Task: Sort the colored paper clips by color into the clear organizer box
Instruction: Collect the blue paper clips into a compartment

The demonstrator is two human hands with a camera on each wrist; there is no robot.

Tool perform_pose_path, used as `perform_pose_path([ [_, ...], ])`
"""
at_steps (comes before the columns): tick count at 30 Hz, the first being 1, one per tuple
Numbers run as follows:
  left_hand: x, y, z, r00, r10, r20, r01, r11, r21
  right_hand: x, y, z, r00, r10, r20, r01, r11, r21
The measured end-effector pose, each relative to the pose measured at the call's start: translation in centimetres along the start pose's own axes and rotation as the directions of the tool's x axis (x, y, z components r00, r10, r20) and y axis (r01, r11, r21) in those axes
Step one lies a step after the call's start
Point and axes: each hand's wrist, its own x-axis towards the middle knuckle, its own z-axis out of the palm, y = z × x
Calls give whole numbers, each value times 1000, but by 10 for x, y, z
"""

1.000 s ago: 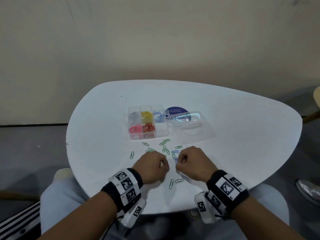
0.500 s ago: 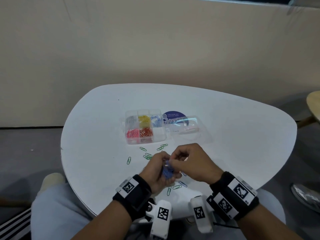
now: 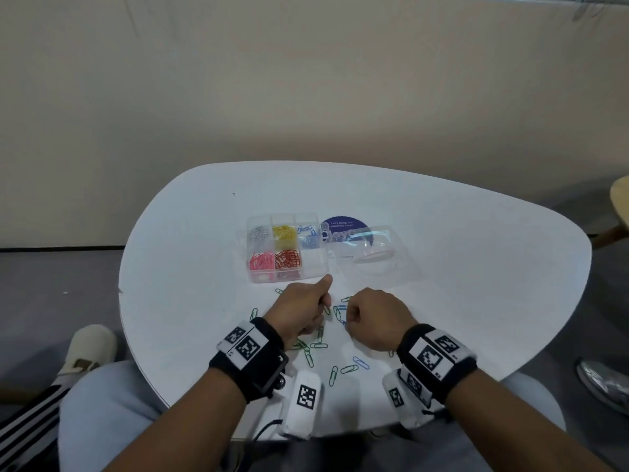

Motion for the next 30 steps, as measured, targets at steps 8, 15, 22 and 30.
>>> perform_pose_path([
  [8, 27, 2, 7, 975, 212, 62, -193, 678, 709, -10, 28, -19, 980, 102, -172, -46, 952, 302],
  [15, 34, 8, 20, 975, 222, 21, -126, 468, 875, -3, 60, -25, 981, 161, -112, -89, 874, 477],
  [22, 41, 6, 21, 986, 156, 50, -107, 381, 918, 5, 36, -19, 1000, 18, -12, -15, 973, 229],
  [30, 44, 3, 11, 990, 84, 117, -141, 419, 897, -7, 39, -18, 999, 38, 7, -38, 966, 256],
])
